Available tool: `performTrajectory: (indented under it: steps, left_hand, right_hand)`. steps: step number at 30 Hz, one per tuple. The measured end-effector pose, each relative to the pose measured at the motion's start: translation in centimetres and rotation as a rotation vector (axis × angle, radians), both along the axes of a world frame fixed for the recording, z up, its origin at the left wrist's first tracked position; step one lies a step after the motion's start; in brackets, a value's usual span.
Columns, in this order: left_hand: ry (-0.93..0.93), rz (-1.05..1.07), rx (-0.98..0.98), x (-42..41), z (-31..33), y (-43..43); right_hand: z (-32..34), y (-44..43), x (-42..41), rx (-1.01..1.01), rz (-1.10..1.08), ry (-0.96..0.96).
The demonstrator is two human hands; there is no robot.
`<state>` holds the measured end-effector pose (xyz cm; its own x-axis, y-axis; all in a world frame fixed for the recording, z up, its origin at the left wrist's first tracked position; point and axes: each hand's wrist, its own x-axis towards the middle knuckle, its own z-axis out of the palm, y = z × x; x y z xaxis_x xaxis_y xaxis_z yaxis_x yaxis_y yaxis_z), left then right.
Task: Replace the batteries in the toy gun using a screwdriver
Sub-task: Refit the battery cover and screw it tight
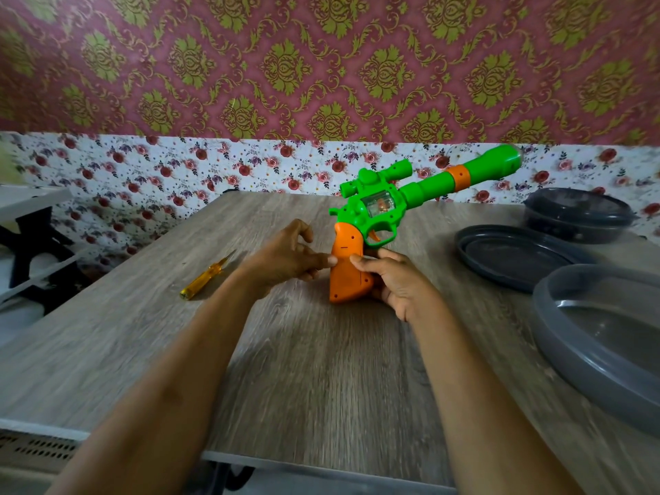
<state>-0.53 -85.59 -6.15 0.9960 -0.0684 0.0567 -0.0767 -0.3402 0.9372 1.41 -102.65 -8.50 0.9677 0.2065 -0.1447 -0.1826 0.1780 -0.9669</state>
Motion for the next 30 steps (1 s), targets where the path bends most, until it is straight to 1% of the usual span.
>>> performTrajectory:
  steps: [3,4,9,14,19,21,25,27,29,30]
  left_hand:
    - [-0.030,0.029,0.108,-0.1,-0.2,-0.1]
    - [-0.036,0.030,0.107,-0.1,-0.1,-0.1]
    - [-0.069,0.010,-0.019,0.0,0.2,0.1]
    - [-0.004,-0.049,-0.034,0.0,0.2,0.3]
    - [-0.002,-0.061,-0.031,-0.1,0.3,0.1]
    - [-0.028,-0.045,0.045,-0.2,0.2,-0.1]
    - [-0.244,0.047,0.385,-0.4,0.3,-0.7]
    - [-0.297,0.075,0.502,-0.6,0.7,-0.4]
    - [-0.312,0.193,0.666,-0.7,1.2,0.8]
    - [-0.310,0.305,0.810,-0.8,1.4,1.6]
  right_hand:
    - [0.1,-0.2,-0.1,0.019,0.015,-0.010]
    - [0.2,-0.2,-0.2,0.027,0.025,-0.011]
    - [0.4,-0.2,-0.2,0.036,0.008,0.000]
    - [0.1,-0.1,-0.1,0.001,0.031,-0.016]
    - [-0.1,-0.1,0.2,0.001,0.028,-0.018]
    - [-0.2,-0.1,0.3,-0.010,0.023,-0.027]
    - [-0.2,0.1,0.3,-0.057,0.008,-0.043]
    - [-0.3,0.1,0.4,-0.047,0.014,-0.035]
    - [-0.3,0.1,0.4,-0.046,0.022,-0.026]
    - [-0.3,0.1,0.4,-0.050,0.024,-0.026]
